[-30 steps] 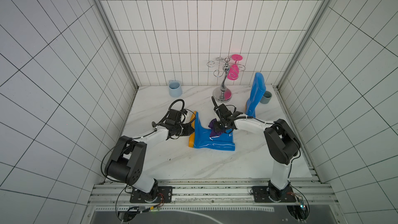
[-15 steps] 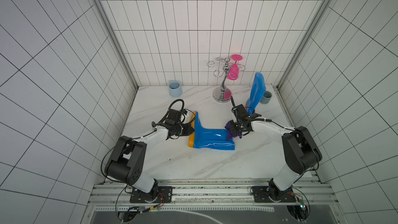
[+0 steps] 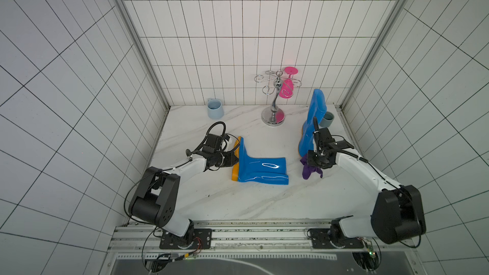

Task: Wipe the rubber boots with a cloth
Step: Place the cleaning item at the center of the board.

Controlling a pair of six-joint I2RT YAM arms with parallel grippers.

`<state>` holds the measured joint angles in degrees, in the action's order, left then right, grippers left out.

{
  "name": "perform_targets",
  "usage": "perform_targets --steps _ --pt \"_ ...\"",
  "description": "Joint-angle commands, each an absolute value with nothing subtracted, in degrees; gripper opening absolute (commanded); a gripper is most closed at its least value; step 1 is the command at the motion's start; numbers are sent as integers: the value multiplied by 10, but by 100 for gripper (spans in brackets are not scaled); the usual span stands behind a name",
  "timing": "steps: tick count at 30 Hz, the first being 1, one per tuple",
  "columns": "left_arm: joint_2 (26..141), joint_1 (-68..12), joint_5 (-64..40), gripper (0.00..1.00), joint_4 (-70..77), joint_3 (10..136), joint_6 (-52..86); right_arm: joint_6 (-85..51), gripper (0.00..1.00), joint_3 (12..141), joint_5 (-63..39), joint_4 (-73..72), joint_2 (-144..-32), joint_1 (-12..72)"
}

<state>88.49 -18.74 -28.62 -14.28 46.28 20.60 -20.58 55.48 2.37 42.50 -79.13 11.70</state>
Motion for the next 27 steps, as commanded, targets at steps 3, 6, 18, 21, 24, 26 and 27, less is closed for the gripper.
perform_targets --steps 3,6,18,21,24,26,27 --pt "900 -183 -272 13 -171 448 208 -235 2 494 50 454 -763 69" --pt "903 -183 -277 13 -168 447 209 -231 16 472 43 435 -753 43" --pt "901 -183 -269 13 -171 449 208 -221 52 539 37 439 -663 38" --pt "902 -183 -266 13 -172 449 208 -224 54 549 33 437 -626 48" --pt "904 -183 -260 13 -179 450 206 -241 56 530 -19 400 -588 69" --pt "907 -183 -255 13 -184 452 204 -262 57 506 -49 375 -574 94" --pt "908 -183 -252 13 -187 453 203 -271 58 493 -56 362 -570 112"
